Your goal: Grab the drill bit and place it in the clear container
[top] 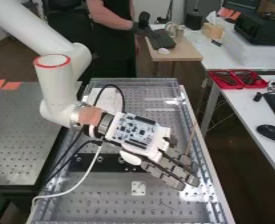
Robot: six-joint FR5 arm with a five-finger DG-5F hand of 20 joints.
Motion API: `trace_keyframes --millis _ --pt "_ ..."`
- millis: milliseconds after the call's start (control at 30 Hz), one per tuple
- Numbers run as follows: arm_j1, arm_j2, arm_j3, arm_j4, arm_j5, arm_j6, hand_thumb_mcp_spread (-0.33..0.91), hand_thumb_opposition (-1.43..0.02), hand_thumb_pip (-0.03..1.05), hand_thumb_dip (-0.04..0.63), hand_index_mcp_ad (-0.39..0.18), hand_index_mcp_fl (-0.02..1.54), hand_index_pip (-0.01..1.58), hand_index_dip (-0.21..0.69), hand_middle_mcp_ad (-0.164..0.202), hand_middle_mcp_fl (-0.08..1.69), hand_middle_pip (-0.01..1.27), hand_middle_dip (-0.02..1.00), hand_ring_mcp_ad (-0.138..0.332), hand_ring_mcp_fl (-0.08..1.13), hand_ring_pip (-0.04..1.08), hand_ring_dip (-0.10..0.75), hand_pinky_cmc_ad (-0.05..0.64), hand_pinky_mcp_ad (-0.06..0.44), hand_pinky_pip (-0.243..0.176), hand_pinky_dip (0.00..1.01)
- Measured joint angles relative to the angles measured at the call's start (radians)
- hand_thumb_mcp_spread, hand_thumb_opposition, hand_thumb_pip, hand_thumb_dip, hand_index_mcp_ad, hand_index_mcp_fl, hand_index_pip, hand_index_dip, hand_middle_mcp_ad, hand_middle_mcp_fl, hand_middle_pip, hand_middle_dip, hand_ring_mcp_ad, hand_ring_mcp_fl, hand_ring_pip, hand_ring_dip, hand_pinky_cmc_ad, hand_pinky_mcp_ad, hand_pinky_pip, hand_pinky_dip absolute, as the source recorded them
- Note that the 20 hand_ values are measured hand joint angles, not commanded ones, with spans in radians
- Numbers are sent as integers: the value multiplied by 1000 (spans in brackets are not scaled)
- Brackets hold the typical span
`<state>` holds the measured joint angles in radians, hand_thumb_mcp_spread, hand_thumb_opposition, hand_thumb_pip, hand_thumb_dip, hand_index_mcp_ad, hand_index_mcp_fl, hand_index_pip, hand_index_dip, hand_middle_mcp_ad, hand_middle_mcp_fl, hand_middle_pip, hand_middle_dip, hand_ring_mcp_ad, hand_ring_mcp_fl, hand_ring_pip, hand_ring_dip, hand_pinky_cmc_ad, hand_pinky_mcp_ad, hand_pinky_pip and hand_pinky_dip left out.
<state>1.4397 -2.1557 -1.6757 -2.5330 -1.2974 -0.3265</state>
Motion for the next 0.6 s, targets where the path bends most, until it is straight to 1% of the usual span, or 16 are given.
trace_keyframes --millis 33,100,133,233,300,333,367,433,533,567,600 --pt "1 5 -2 3 0 -3 604 -956 433 283 -155 897 1026 106 93 367 138 173 164 94 103 -19 328 148 -75 180" --pt "2 10 -3 5 -1 -4 604 -956 433 283 -154 897 1026 106 77 363 138 173 162 94 103 -19 328 152 -75 180" --pt "2 10 -2 2 -3 -2 600 -956 433 283 -154 897 1026 106 75 367 138 173 164 94 103 -19 328 152 -75 180" --pt "2 9 1 -11 -10 10 600 -962 433 283 -157 873 1028 106 77 367 138 173 164 94 106 -19 328 152 -75 180" --pt "2 9 1 -12 -10 10 597 -962 433 283 -157 857 1035 122 77 367 138 173 164 94 103 -19 328 148 -75 180" --pt "2 8 1 -14 -10 10 579 -962 440 283 -159 862 1035 119 77 340 138 173 164 94 106 -19 328 148 -75 180" --pt "2 7 1 -15 -10 11 571 -962 457 283 -159 831 1042 134 77 346 134 173 164 94 103 -19 328 148 -75 180" --pt "1 2 2 -23 -7 15 581 -969 548 290 -159 682 1021 119 77 326 138 173 164 87 106 -19 328 148 -75 180" --pt "0 -3 2 -30 -5 18 529 -942 550 284 -159 670 1009 120 75 328 134 173 166 80 106 -19 328 150 -75 180" --pt "-1 -4 2 -30 -4 17 531 -946 555 283 -161 658 1012 126 75 328 134 173 164 84 105 -19 328 150 -75 180" --pt "-1 -5 2 -31 -3 14 534 -937 559 283 -157 627 1005 106 75 328 134 173 166 63 105 -19 328 147 -75 180"
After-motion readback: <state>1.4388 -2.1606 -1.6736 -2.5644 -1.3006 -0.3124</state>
